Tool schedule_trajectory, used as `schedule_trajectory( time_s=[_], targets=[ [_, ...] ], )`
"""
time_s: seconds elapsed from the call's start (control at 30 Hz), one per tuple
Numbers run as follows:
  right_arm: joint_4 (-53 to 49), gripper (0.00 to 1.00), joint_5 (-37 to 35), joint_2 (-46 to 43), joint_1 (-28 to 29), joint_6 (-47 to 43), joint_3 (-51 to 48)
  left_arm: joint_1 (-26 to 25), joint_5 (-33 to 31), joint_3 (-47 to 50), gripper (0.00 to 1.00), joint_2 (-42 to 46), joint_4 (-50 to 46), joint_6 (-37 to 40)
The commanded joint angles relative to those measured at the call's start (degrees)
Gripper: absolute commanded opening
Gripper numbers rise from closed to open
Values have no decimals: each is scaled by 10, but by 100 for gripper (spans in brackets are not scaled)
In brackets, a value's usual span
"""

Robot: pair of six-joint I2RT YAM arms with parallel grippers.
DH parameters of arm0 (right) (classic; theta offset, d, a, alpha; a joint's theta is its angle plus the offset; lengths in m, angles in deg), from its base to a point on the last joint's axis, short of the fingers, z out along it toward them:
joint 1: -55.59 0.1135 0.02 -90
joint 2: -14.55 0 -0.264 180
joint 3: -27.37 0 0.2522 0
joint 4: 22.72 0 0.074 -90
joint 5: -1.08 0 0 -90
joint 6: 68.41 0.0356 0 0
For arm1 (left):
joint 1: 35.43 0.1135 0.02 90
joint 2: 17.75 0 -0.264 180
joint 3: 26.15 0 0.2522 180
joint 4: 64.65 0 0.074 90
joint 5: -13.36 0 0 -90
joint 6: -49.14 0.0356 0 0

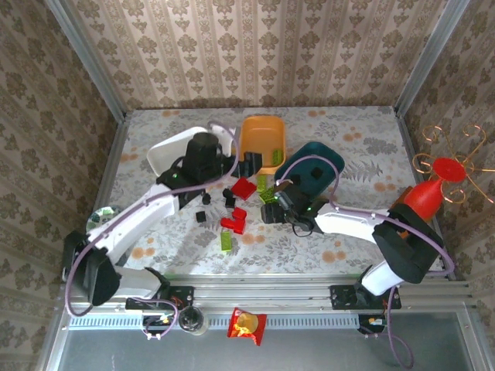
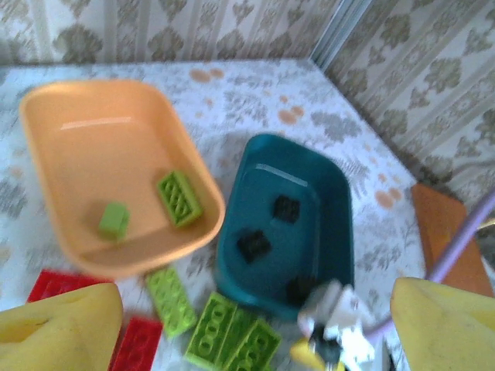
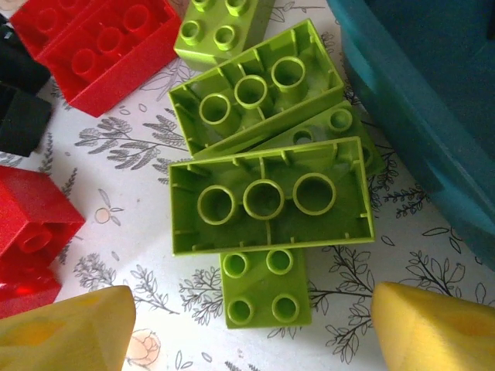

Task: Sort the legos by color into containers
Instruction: Pick up the lego from the center of the table.

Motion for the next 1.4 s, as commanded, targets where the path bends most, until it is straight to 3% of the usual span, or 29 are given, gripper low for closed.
schedule_trajectory(
  time_s=[0.0, 0.33, 0.5, 0.67, 0.87, 0.97, 1.1, 1.2, 1.37],
  targets=[
    [-7, 79, -31, 25, 8, 5, 15, 1, -33, 56, 92, 62, -28, -3],
    [15, 68, -53, 88, 15, -13, 37, 1, -56, 159, 92, 169, -60, -35],
    [-14, 48, -36, 106, 15, -23, 56, 1, -66, 182, 92, 196, -81, -42],
    [-33, 35, 71, 47, 14, -14, 24, 3, -71, 198, 92, 222, -93, -42],
    [-48, 32, 280, -40, -25, 8, -9, 9, -69, 201, 94, 231, -95, -34],
    [-32, 31, 376, -66, -58, 28, -27, 14, -67, 206, 100, 239, -86, -34],
    [2, 31, 478, -79, -71, 59, -27, 34, -41, 230, 100, 263, -54, -46],
    [33, 31, 508, -79, -71, 90, -15, 53, -20, 238, 100, 275, -44, -53],
    [-10, 32, 480, -82, -82, 65, 51, 66, -6, 243, 100, 289, -44, -58]
  ],
)
